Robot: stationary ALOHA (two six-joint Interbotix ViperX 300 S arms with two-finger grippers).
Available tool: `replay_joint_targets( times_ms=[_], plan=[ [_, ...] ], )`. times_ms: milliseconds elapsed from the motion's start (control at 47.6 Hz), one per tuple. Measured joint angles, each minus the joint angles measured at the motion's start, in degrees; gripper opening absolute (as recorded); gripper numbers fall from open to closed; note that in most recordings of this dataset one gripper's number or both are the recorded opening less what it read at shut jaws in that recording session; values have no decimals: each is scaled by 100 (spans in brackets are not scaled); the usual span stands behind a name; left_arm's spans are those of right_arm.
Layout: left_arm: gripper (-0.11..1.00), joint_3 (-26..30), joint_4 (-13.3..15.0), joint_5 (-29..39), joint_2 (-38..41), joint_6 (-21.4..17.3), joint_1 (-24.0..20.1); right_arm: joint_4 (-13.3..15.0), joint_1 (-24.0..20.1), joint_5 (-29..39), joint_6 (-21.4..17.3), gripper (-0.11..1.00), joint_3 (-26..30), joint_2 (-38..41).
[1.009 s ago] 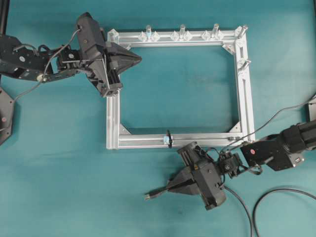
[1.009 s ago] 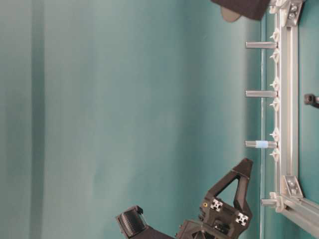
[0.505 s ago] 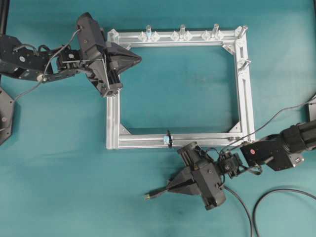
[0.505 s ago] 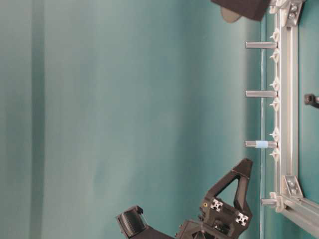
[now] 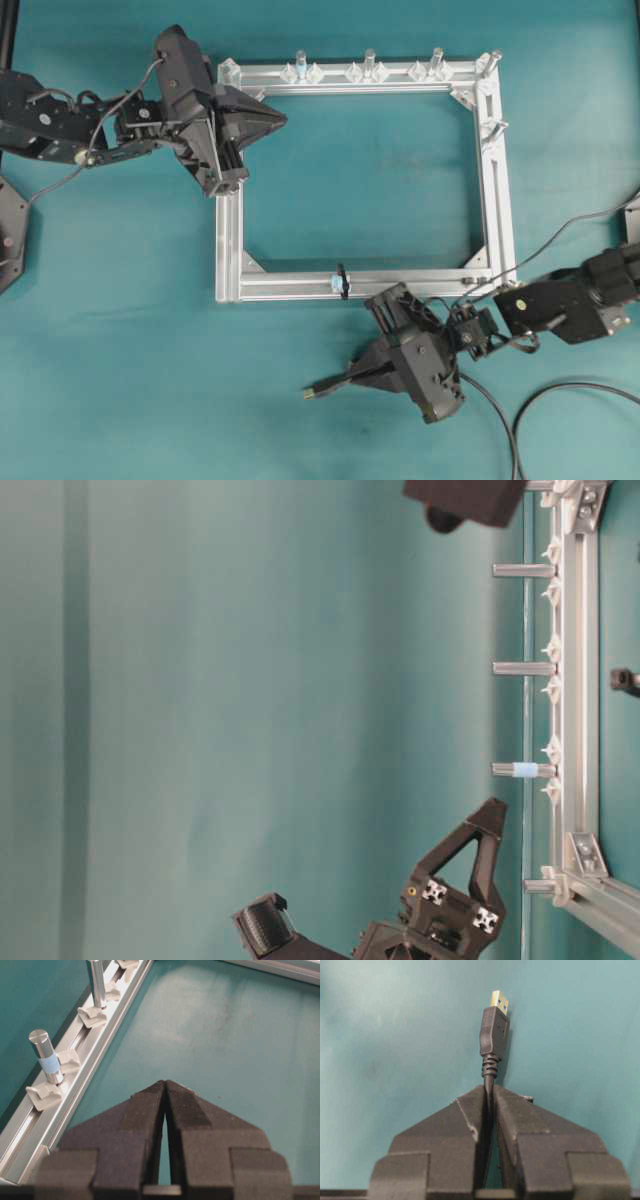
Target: Insert the wire through the string loop located in the center.
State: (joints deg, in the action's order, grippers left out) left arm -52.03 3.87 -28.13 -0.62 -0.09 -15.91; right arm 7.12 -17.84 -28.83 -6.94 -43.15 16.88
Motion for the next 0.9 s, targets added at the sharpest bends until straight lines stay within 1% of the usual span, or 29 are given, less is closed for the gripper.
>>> replay_joint_targets(
  times_ms=[589, 904],
  plan=[
    [0, 9, 0, 9, 0, 0, 0, 9, 0, 562, -18, 7, -668, -1195],
    [0, 0, 9, 0, 0, 0, 0, 0, 0, 809, -9, 7, -923, -1635]
  ],
)
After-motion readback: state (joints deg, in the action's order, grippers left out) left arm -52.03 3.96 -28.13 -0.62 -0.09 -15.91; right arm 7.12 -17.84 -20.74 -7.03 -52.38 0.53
